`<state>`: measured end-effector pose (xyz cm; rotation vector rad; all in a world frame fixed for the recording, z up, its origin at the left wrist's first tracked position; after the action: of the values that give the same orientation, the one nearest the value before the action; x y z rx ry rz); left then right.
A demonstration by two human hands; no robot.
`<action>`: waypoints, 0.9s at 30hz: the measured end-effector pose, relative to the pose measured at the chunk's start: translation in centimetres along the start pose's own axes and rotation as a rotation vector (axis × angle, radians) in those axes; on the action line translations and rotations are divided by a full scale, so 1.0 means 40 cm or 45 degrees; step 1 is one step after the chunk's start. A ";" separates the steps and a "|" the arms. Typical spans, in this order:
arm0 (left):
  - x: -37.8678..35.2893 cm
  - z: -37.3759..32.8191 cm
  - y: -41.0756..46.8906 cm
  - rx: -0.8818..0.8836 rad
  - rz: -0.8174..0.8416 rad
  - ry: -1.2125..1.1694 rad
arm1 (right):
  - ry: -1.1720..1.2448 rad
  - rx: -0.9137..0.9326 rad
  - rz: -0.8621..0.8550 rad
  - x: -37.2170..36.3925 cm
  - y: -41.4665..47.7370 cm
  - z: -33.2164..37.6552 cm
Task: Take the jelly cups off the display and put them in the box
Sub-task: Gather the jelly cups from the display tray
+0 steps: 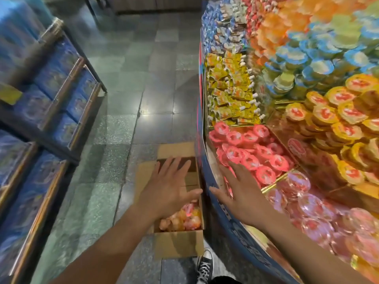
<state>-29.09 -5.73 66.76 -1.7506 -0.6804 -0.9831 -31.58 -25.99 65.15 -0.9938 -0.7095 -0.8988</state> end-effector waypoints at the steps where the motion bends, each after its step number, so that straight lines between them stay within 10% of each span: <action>1: 0.005 0.029 0.016 0.006 0.008 -0.016 | -0.012 -0.002 0.011 -0.003 0.032 0.009; 14: -0.082 0.338 0.279 -0.195 0.082 0.017 | 0.150 -0.156 0.062 -0.155 0.333 0.115; 27: -0.618 0.595 0.651 -0.380 0.129 0.105 | 0.143 -0.252 0.052 -0.713 0.639 -0.028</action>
<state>-13.69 6.70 28.49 -1.9689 -0.4030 -1.1234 -22.07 -11.74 30.88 -1.1195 -0.5100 -0.9946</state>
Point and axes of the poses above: each hand's wrist, its own y-axis towards the middle knuckle, its own x-axis out of the back of the hand, z = x × y, the point moved 6 cm from there along y, towards the middle knuckle, and after that the axes turned 11 degrees about z, right-handed, at the moved point
